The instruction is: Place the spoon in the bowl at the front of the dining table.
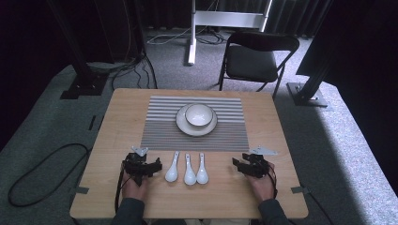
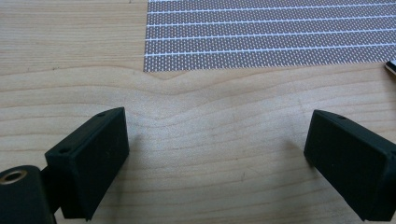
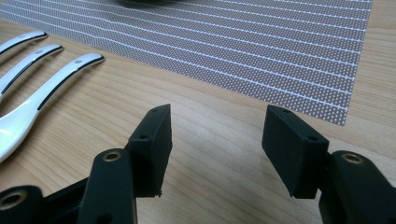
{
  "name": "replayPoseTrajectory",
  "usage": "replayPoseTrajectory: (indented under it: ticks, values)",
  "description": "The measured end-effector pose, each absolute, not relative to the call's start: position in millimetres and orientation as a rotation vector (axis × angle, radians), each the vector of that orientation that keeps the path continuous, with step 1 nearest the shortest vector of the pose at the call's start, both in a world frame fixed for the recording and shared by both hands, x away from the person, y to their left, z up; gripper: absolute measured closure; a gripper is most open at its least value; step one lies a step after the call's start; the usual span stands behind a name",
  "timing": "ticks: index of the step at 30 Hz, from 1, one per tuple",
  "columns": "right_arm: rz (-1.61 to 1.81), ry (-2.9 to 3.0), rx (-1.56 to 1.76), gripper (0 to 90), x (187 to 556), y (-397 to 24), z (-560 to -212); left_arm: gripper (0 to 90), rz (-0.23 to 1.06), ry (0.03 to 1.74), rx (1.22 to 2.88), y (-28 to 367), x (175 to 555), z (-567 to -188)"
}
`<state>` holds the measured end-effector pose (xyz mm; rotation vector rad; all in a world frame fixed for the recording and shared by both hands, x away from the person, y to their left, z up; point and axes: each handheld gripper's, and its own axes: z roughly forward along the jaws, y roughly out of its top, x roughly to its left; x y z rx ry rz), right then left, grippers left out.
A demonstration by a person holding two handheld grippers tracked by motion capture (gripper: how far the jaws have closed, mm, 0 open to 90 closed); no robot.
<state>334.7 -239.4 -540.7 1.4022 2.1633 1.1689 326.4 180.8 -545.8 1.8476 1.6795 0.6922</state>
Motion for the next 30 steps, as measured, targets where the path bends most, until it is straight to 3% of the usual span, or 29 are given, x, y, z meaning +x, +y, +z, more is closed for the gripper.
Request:
replayPoseTrajectory:
  ticks: [30]
  values:
    - [1.206,2.201,1.289,42.4,326.2,-226.4,-529.7,6.9,0.692,1.679,1.848,180.8,326.4,-545.7]
